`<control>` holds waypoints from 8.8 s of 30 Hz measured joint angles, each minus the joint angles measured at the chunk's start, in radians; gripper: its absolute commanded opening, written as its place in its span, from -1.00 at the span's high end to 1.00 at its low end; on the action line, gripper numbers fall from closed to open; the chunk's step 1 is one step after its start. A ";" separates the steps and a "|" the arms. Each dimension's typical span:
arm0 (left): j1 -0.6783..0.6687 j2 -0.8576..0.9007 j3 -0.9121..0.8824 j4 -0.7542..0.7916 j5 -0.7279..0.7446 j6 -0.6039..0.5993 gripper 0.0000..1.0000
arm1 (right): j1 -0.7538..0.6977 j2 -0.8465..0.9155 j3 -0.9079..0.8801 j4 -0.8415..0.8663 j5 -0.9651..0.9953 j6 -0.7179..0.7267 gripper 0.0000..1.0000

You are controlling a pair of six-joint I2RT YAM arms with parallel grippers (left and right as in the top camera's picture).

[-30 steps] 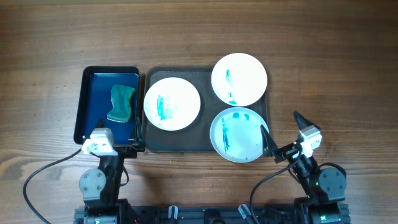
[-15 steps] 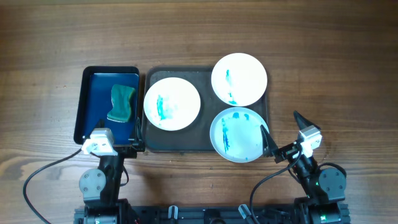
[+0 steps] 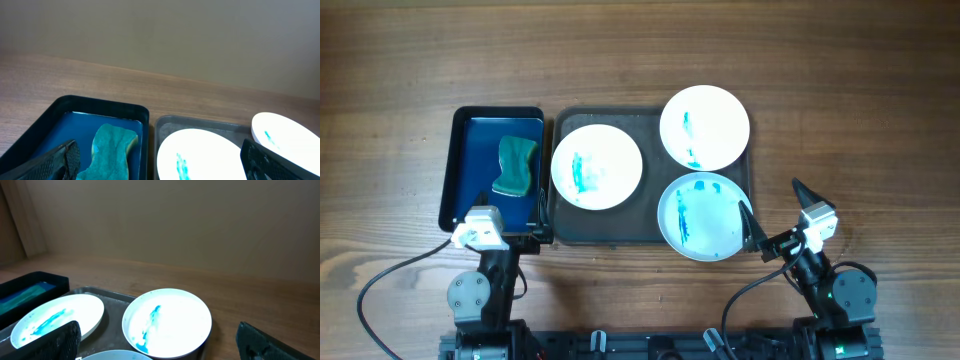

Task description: Clean dirty plates on tray and stack at the side

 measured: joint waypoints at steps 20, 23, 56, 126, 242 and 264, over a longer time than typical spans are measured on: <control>0.000 0.000 0.000 0.000 0.000 0.000 -1.00 | 0.000 0.000 0.000 0.000 0.000 0.000 -0.99; 0.000 0.000 0.000 0.000 0.000 0.000 -1.00 | 0.000 0.000 0.000 0.001 0.000 0.000 -0.99; 0.000 1.186 1.224 -0.917 0.025 -0.157 -1.00 | 0.001 1.367 1.270 -0.852 -0.242 0.047 -0.99; -0.006 1.950 1.298 -0.778 -0.210 0.068 0.92 | 0.528 2.152 1.546 -0.665 0.218 0.474 0.91; -0.331 2.041 1.418 -0.893 0.068 -0.235 0.92 | 0.405 2.207 1.535 -0.642 -0.228 0.431 0.91; -0.338 2.023 1.364 -0.764 0.138 -0.129 0.92 | 0.412 2.207 1.535 -0.647 -0.228 0.431 0.91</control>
